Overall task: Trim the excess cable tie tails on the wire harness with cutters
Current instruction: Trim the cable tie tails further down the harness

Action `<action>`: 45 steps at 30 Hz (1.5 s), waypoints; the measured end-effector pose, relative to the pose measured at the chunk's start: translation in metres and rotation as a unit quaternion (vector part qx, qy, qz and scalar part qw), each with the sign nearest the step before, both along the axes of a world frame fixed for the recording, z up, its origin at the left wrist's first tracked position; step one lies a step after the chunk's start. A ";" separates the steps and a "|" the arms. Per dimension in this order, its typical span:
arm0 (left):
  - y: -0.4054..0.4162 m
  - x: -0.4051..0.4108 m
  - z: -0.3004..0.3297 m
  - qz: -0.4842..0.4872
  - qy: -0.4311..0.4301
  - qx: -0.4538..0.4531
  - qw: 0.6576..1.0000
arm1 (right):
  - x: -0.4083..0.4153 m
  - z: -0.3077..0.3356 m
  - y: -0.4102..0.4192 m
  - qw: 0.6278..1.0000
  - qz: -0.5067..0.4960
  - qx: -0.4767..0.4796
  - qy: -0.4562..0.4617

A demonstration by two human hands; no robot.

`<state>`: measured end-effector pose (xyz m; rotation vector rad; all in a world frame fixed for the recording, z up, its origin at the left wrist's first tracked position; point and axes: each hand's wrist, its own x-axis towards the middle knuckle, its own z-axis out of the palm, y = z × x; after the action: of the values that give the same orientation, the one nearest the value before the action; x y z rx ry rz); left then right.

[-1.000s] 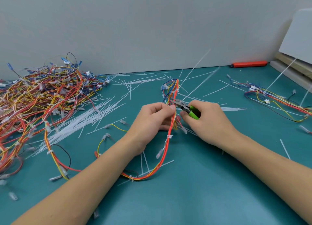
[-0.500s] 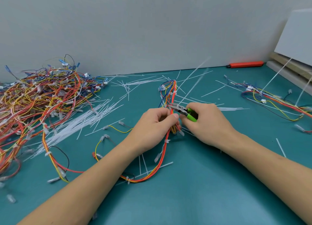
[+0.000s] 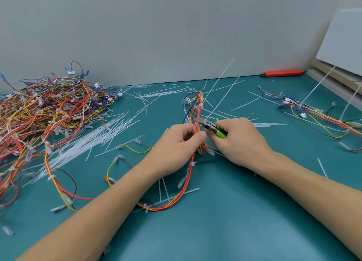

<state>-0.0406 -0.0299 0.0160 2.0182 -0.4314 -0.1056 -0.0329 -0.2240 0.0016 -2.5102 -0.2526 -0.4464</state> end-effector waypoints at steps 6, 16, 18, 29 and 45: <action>0.000 0.000 0.001 0.002 -0.002 0.006 1.000 | -0.001 0.001 -0.001 1.000 0.021 0.021 -0.008; 0.000 0.001 0.000 0.004 -0.010 0.008 1.000 | 0.001 0.001 -0.002 0.999 0.042 0.033 0.002; 0.000 0.001 0.000 0.003 -0.014 0.010 1.000 | 0.001 0.000 -0.001 0.999 0.029 0.028 -0.003; 0.000 0.000 0.000 0.002 -0.020 0.012 1.000 | 0.000 0.001 -0.001 0.999 0.037 0.032 -0.004; -0.002 -0.002 0.001 -0.002 -0.027 0.020 0.999 | 0.000 -0.001 -0.001 1.000 -0.004 -0.002 0.001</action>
<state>-0.0428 -0.0319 0.0169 2.0640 -0.4723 -0.0626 -0.0326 -0.2247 0.0009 -2.5164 -0.2444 -0.4469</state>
